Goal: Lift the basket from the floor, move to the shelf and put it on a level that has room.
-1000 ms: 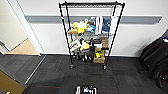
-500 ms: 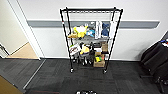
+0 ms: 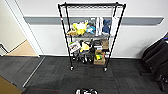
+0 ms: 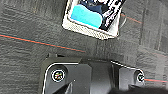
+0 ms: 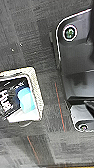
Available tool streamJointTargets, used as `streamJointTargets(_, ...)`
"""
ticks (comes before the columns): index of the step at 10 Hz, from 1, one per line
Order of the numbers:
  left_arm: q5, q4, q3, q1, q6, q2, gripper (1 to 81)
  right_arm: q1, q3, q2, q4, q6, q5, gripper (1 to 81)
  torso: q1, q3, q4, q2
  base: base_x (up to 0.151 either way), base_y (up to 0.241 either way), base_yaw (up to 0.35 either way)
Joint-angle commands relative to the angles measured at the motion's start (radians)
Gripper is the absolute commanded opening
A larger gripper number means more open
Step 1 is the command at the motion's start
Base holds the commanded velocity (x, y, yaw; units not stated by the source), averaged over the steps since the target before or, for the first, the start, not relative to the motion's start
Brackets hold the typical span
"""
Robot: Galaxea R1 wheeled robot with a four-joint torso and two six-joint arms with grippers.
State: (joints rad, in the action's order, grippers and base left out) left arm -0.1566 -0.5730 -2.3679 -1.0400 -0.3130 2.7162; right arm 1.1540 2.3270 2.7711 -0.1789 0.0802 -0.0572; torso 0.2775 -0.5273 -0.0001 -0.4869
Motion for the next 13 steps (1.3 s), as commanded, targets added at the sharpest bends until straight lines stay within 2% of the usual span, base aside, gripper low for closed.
streamJointTargets(1,-0.079,-0.037,0.001,0.109,0.000,-0.028,81.1,-0.115,-0.035,-0.028,-0.051,0.006,0.085,81.1,0.063,-0.091,0.000,-0.098,0.000,0.000,0.000)
streamJointTargets(2,-0.105,-0.050,0.001,0.128,0.000,-0.031,81.1,-0.127,-0.035,-0.028,-0.059,0.006,0.089,81.1,0.082,-0.025,0.000,-0.128,0.000,0.000,0.000)
streamJointTargets(4,-0.129,-0.064,-0.002,0.163,0.002,-0.028,81.1,-0.142,-0.037,-0.026,-0.067,0.007,0.096,81.1,0.122,-0.081,0.000,-0.188,0.000,0.000,0.000)
streamJointTargets(6,-0.158,-0.082,-0.007,0.194,0.002,-0.025,81.1,-0.158,-0.032,-0.028,-0.076,0.007,0.122,81.1,0.156,-0.096,0.000,-0.241,0.000,0.000,0.000)
streamJointTargets(8,-0.170,-0.088,-0.008,0.203,0.003,-0.016,81.1,-0.170,-0.029,-0.028,-0.076,0.010,0.123,81.1,0.199,-0.097,0.000,-0.308,0.000,0.000,0.000)
streamJointTargets(10,-0.172,-0.088,-0.080,0.209,0.002,0.025,81.1,-0.179,-0.028,-0.022,-0.076,0.012,0.129,81.1,0.242,-0.097,0.000,-0.376,0.000,0.000,0.000)
streamJointTargets(13,-0.210,-0.090,-0.096,0.217,0.000,0.034,81.1,-0.179,-0.031,-0.017,-0.077,0.016,0.129,81.1,0.306,-0.097,0.000,-0.478,0.000,0.000,0.000)
